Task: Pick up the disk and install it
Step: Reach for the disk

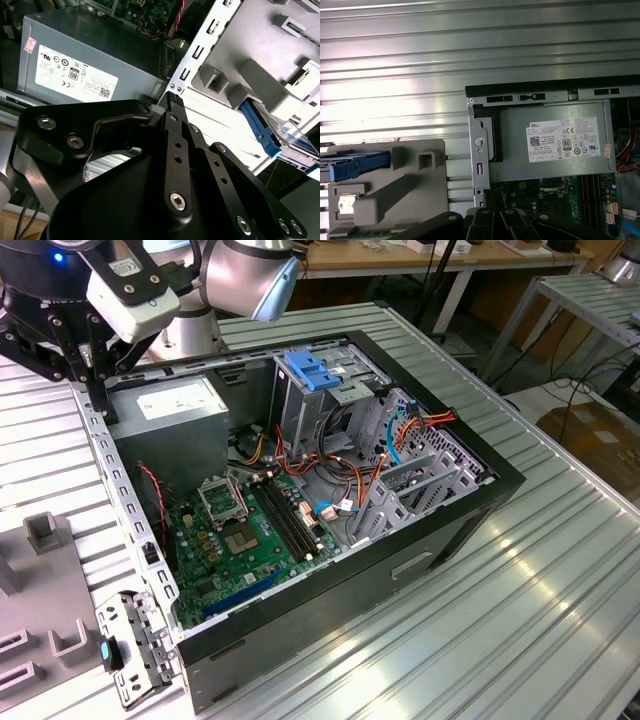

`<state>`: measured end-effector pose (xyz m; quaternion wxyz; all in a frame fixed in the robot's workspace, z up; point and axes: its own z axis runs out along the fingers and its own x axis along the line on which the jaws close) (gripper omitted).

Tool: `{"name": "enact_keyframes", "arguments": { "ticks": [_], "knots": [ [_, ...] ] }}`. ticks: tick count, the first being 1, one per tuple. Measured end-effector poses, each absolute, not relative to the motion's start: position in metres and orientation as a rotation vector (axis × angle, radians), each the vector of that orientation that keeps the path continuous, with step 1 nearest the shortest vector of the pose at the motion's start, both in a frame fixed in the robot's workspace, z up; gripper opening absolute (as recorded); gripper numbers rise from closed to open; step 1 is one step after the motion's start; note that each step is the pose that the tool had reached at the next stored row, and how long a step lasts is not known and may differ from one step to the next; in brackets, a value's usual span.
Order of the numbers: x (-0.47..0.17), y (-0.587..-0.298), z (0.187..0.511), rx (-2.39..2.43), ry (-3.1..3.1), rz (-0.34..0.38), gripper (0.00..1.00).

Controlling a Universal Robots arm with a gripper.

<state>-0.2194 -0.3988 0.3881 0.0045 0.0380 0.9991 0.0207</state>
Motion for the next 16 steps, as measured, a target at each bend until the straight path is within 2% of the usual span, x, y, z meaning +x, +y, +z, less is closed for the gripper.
{"name": "enact_keyframes", "arguments": {
  "ticks": [16],
  "knots": [
    [-0.2281, -0.3988, 0.3872, 0.119, 3.133, 0.065, 0.11]
  ]
}}
